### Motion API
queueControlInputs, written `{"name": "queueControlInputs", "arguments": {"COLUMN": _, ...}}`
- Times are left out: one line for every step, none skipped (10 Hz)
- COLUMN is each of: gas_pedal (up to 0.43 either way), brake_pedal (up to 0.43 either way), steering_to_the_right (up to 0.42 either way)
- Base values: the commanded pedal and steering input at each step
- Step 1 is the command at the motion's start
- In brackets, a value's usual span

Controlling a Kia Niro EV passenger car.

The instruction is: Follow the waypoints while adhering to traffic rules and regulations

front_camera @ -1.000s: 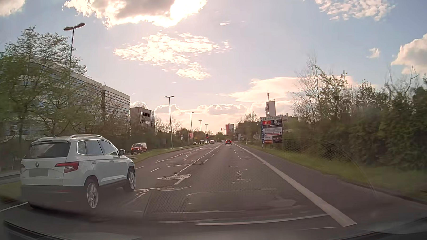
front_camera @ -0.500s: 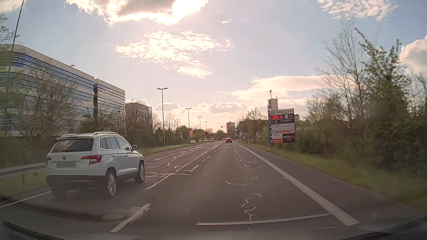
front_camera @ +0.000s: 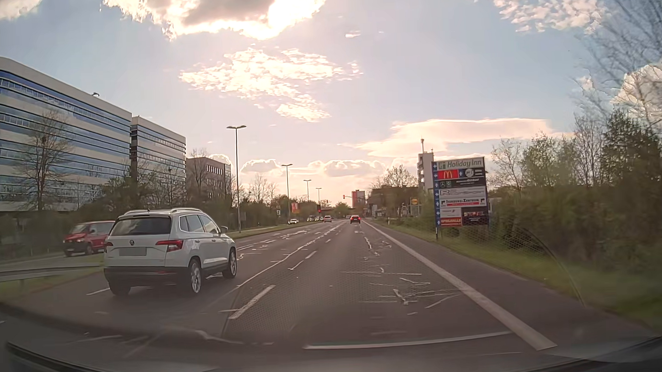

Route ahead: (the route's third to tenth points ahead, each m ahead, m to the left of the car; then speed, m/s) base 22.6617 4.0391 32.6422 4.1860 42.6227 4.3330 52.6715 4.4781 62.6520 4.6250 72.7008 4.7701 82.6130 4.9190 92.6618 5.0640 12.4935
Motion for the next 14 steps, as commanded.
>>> {"name": "queueControlInputs", "arguments": {"gas_pedal": 0.0, "brake_pedal": 0.0, "steering_to_the_right": -0.003}}
{"name": "queueControlInputs", "arguments": {"gas_pedal": 0.0, "brake_pedal": 0.0, "steering_to_the_right": -0.004}}
{"name": "queueControlInputs", "arguments": {"gas_pedal": 0.0, "brake_pedal": 0.0, "steering_to_the_right": -0.004}}
{"name": "queueControlInputs", "arguments": {"gas_pedal": 0.0, "brake_pedal": 0.0, "steering_to_the_right": -0.004}}
{"name": "queueControlInputs", "arguments": {"gas_pedal": 0.0, "brake_pedal": 0.0, "steering_to_the_right": -0.003}}
{"name": "queueControlInputs", "arguments": {"gas_pedal": 0.0, "brake_pedal": 0.0, "steering_to_the_right": -0.004}}
{"name": "queueControlInputs", "arguments": {"gas_pedal": 0.0, "brake_pedal": 0.0, "steering_to_the_right": -0.003}}
{"name": "queueControlInputs", "arguments": {"gas_pedal": 0.0, "brake_pedal": 0.0, "steering_to_the_right": -0.003}}
{"name": "queueControlInputs", "arguments": {"gas_pedal": 0.0, "brake_pedal": 0.0, "steering_to_the_right": -0.003}}
{"name": "queueControlInputs", "arguments": {"gas_pedal": 0.0, "brake_pedal": 0.0, "steering_to_the_right": -0.002}}
{"name": "queueControlInputs", "arguments": {"gas_pedal": 0.0, "brake_pedal": 0.0, "steering_to_the_right": -0.003}}
{"name": "queueControlInputs", "arguments": {"gas_pedal": 0.0, "brake_pedal": 0.0, "steering_to_the_right": -0.003}}
{"name": "queueControlInputs", "arguments": {"gas_pedal": 0.0, "brake_pedal": 0.0, "steering_to_the_right": -0.002}}
{"name": "queueControlInputs", "arguments": {"gas_pedal": 0.0, "brake_pedal": 0.0, "steering_to_the_right": -0.002}}
